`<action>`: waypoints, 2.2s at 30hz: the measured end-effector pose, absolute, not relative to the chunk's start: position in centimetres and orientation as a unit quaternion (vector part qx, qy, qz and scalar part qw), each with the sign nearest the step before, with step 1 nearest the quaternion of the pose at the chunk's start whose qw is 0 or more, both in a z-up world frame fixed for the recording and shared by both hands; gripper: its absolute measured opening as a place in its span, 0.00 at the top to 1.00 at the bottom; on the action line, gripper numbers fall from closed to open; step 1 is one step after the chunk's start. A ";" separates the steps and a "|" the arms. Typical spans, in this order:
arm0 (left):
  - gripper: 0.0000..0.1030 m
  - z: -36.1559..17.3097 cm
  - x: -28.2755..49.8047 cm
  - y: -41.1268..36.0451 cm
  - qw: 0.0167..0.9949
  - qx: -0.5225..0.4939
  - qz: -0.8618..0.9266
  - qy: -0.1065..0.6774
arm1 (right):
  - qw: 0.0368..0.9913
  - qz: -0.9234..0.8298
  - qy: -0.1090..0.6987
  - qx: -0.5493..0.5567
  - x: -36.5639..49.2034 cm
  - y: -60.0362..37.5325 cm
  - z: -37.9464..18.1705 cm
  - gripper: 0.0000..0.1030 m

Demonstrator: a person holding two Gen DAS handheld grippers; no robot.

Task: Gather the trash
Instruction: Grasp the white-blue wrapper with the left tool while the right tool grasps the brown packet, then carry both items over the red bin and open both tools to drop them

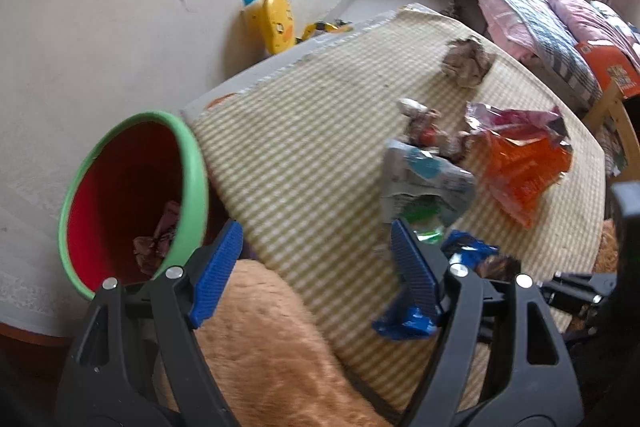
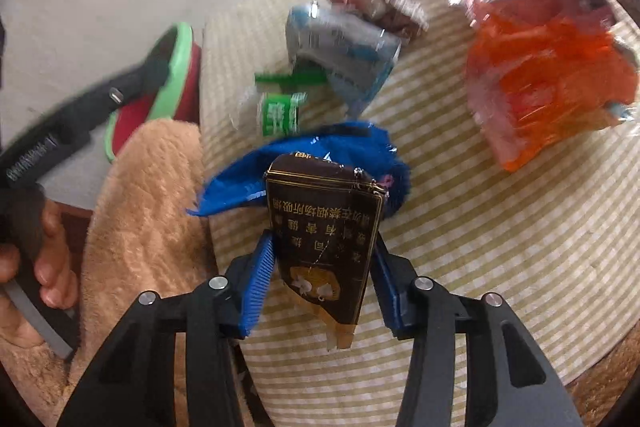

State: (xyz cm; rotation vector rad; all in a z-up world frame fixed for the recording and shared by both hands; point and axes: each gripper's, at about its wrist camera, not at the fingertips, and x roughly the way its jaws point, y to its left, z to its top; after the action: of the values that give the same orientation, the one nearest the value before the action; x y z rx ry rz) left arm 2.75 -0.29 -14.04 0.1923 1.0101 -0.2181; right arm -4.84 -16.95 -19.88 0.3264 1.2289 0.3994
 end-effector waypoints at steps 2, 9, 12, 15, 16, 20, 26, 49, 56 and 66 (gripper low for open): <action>0.29 -14.4 2.8 -1.2 0.860 0.096 -0.116 0.488 | 0.808 0.170 0.540 0.164 -5.1 -18.5 -18.4 0.57; 0.29 -15.8 5.4 -4.9 0.837 0.064 -0.158 0.520 | 0.830 0.117 0.503 0.208 -5.6 -22.4 -17.4 0.57; 0.26 -17.0 6.9 -6.0 0.823 0.032 -0.157 0.545 | 0.828 0.114 0.503 0.219 -6.0 -22.9 -17.6 0.57; 0.25 -18.5 8.1 -6.9 0.813 0.023 -0.140 0.565 | 0.828 0.118 0.500 0.222 -6.0 -23.1 -17.4 0.56; 0.23 -18.9 8.4 -7.4 0.811 0.029 -0.136 0.568 | 0.828 0.120 0.500 0.223 -6.1 -23.1 -17.4 0.56; 0.21 -20.1 9.2 -8.7 0.806 0.062 -0.126 0.575 | 0.825 0.125 0.502 0.229 -5.4 -23.6 -17.8 0.56; 0.41 -20.5 8.9 -8.7 0.798 0.049 -0.133 0.586 | 0.822 0.124 0.500 0.243 -5.2 -24.2 -18.2 0.56; 0.58 -12.4 7.1 -4.8 0.867 0.054 -0.108 0.484 | 0.833 0.119 0.490 0.226 -5.1 -24.2 -17.8 0.56; 0.57 -9.9 5.6 -4.2 0.887 0.055 -0.104 0.446 | 0.850 0.116 0.476 0.196 -4.9 -23.4 -16.3 0.56; 0.57 -7.1 4.7 -2.5 0.908 0.052 -0.095 0.405 | 0.874 0.113 0.445 0.160 -3.9 -22.5 -13.1 0.56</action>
State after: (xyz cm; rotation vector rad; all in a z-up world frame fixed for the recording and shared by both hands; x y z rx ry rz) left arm 4.66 -2.52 -7.14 0.1082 0.8350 -0.1967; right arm -3.93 -22.52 -13.05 0.3333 0.9285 0.2354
